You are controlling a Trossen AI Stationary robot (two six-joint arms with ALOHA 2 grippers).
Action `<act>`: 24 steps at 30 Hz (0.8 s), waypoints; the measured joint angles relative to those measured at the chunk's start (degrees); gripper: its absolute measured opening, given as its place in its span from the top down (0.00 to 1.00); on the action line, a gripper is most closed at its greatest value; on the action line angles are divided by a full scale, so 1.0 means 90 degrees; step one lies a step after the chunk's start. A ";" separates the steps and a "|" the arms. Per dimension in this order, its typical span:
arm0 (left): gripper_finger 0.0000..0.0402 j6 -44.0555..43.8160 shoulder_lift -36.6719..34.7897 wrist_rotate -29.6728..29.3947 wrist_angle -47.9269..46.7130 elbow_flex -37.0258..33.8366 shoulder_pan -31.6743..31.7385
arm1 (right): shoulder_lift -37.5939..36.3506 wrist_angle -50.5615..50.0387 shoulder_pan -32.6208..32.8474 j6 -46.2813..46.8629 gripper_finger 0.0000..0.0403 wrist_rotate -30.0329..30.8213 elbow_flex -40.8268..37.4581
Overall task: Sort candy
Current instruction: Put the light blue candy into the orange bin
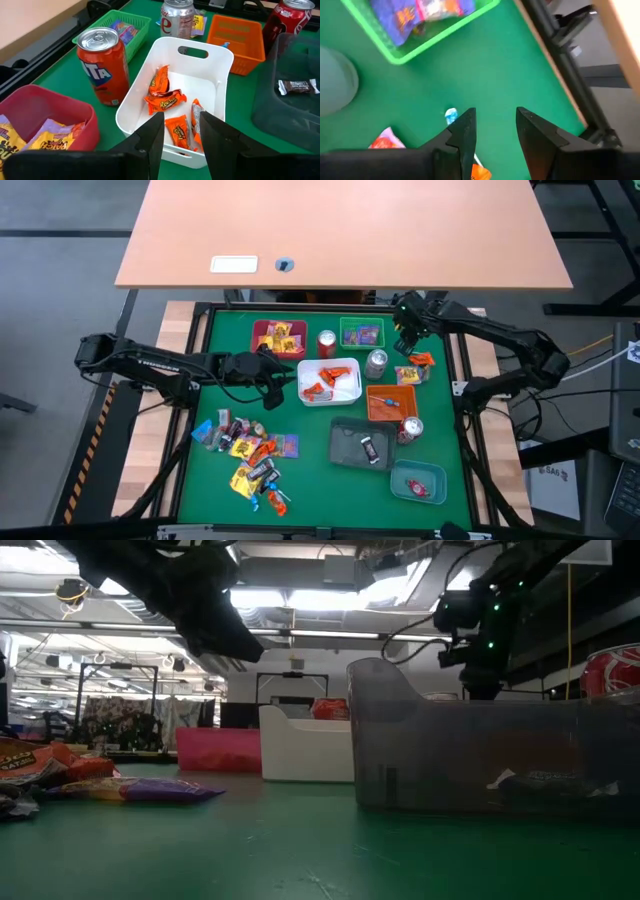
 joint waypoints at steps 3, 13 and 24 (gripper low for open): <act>0.72 0.0000 0.0000 0.0000 0.0000 0.0000 0.0000 | 0.0221 -0.0047 0.0000 -0.0082 0.66 -0.0109 0.0000; 0.72 -0.0007 0.0000 0.0002 0.0000 0.0000 0.0000 | 0.0765 -0.0049 -0.0001 -0.0144 0.66 -0.0066 0.0000; 0.72 0.0000 0.0000 0.0003 -0.0002 0.0000 0.0000 | 0.1054 -0.0251 -0.0660 -0.0386 0.46 -0.0135 -0.0005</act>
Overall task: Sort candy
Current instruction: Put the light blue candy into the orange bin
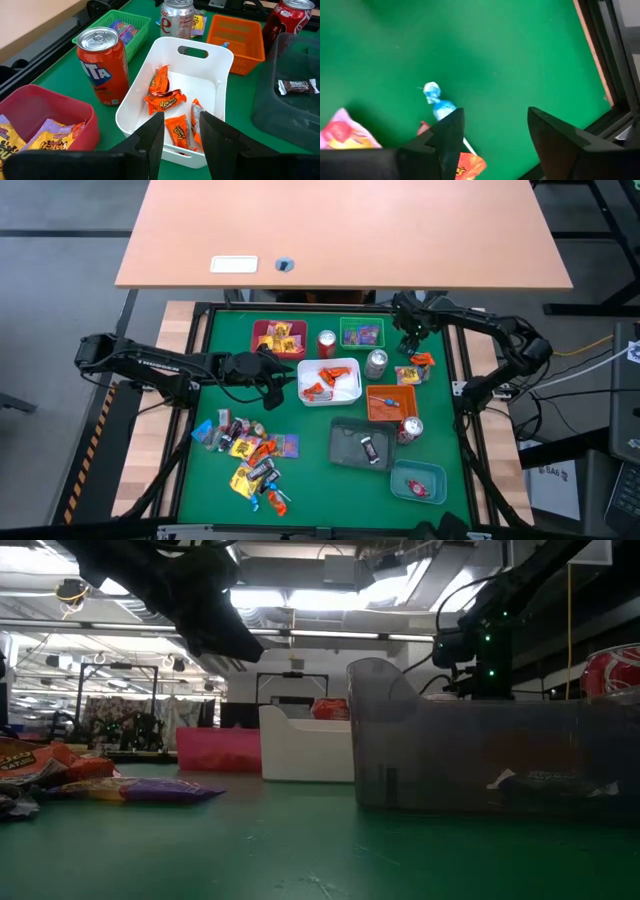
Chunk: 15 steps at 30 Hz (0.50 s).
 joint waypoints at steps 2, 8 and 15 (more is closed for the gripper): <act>0.72 0.0002 0.0000 0.0002 0.0000 0.0000 -0.0002 | -0.0002 -0.0004 -0.0100 -0.0211 0.43 -0.0216 0.0000; 0.72 0.0002 0.0002 0.0002 -0.0002 0.0000 -0.0002 | -0.0002 0.0006 -0.0384 -0.0432 0.41 -0.1099 0.0000; 0.72 0.0003 0.0002 0.0002 -0.0002 0.0002 -0.0002 | -0.0002 -0.0014 -0.0382 -0.0569 0.41 -0.1369 -0.0002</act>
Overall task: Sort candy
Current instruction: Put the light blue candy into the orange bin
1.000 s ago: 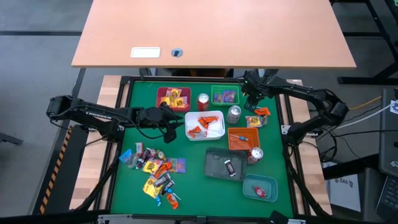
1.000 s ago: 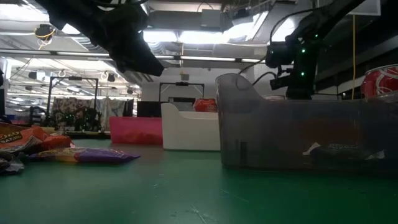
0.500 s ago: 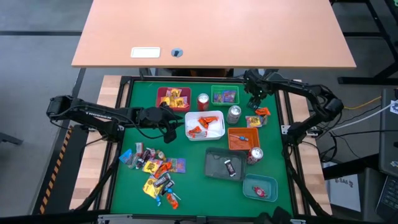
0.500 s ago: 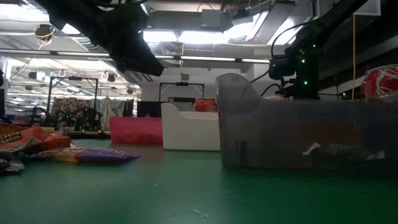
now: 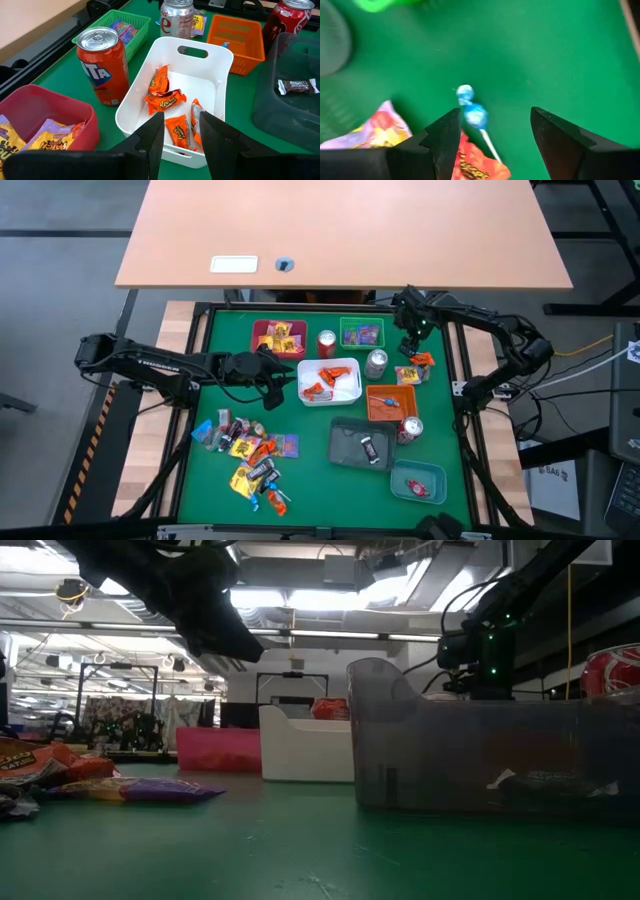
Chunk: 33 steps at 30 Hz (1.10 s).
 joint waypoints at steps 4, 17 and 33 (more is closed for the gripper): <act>0.72 -0.0001 0.0000 0.0000 0.0000 0.0001 0.0000 | 0.0023 0.0064 0.0005 -0.0022 0.41 -0.0166 -0.0002; 0.72 0.0002 0.0002 0.0000 0.0000 0.0001 0.0000 | 0.0946 0.0039 0.0010 -0.0019 0.41 -0.0112 -0.0002; 0.72 0.0004 0.0002 0.0002 -0.0002 0.0001 0.0002 | 0.1231 0.0024 0.0010 -0.0022 0.64 0.0211 0.0015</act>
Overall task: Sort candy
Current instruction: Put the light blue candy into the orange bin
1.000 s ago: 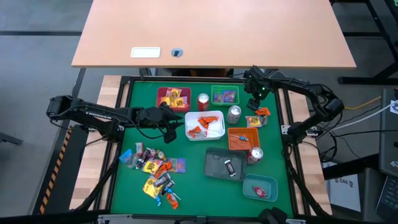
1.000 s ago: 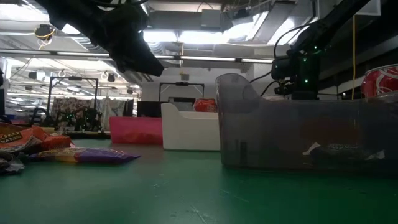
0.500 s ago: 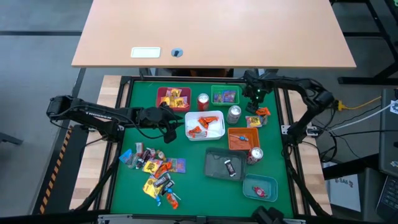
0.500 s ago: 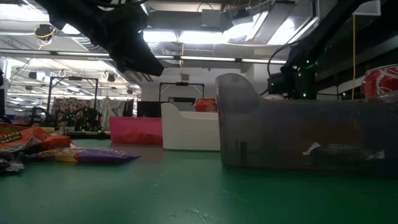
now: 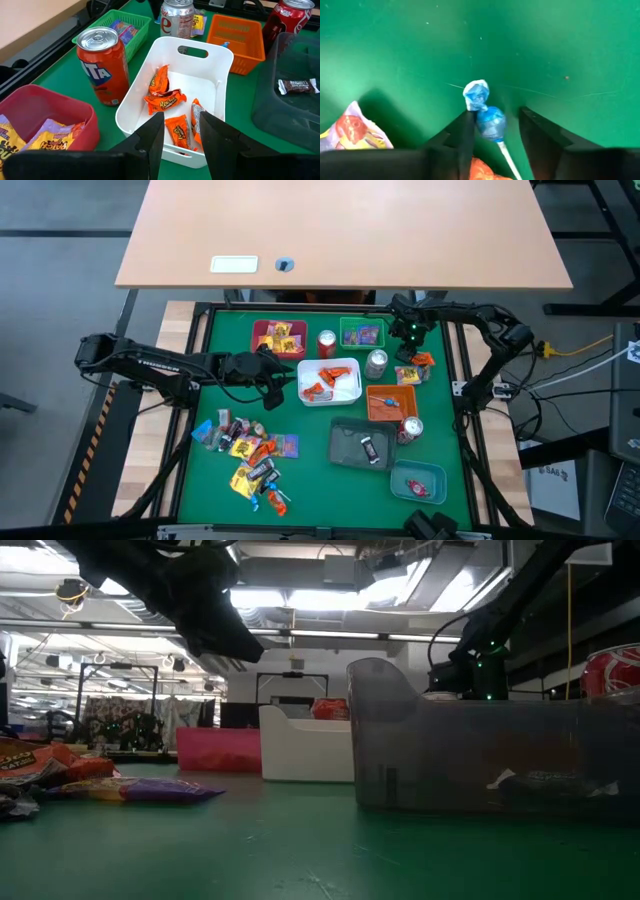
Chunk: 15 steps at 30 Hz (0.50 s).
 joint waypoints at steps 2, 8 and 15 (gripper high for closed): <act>0.72 0.0000 0.0000 0.0000 0.0000 0.0000 0.0000 | 0.0000 -0.0009 0.0000 0.0000 0.69 -0.0007 0.0000; 0.72 0.0000 0.0000 0.0000 0.0000 0.0000 0.0000 | 0.0007 -0.0167 -0.0002 -0.0002 0.83 -0.0111 0.0090; 0.72 0.0000 0.0000 0.0000 0.0000 0.0000 0.0000 | 0.0019 -0.0993 -0.0002 -0.0167 0.81 -0.0162 0.0757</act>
